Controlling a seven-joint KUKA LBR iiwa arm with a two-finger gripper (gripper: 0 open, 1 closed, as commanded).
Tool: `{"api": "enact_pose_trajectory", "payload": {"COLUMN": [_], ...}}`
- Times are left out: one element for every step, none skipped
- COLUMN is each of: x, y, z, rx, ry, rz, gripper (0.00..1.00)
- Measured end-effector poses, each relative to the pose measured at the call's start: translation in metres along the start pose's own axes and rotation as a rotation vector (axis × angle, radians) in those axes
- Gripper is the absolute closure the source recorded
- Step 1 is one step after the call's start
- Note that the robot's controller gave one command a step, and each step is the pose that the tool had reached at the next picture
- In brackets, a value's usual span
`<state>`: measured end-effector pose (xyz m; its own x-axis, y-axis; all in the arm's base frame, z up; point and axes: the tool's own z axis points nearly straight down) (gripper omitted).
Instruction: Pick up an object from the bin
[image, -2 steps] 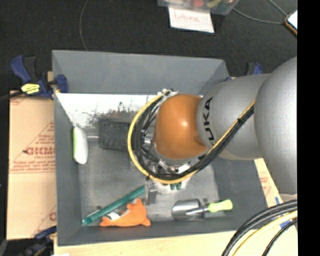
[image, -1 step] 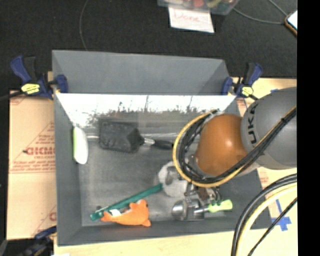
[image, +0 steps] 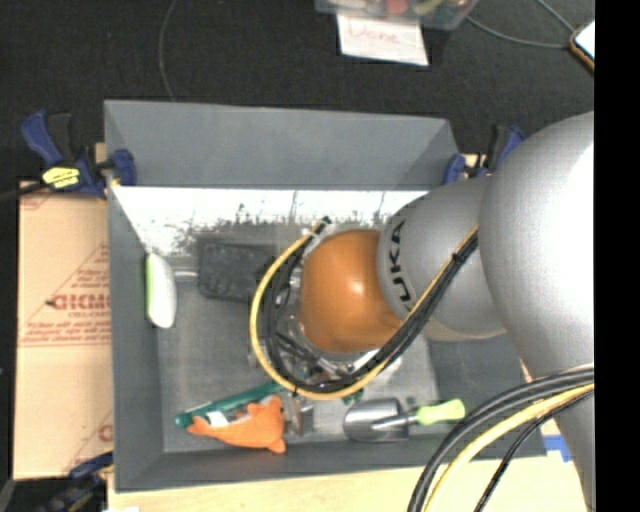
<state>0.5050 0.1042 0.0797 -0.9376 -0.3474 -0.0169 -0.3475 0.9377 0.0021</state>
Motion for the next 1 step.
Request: {"api": "enact_pose_trajectory", "payload": {"x": [0.0077], "y": [-0.0748], "z": [0.0013], "rx": [0.015], "ry": [0.007], "rz": [0.241], "gripper": [1.00]}}
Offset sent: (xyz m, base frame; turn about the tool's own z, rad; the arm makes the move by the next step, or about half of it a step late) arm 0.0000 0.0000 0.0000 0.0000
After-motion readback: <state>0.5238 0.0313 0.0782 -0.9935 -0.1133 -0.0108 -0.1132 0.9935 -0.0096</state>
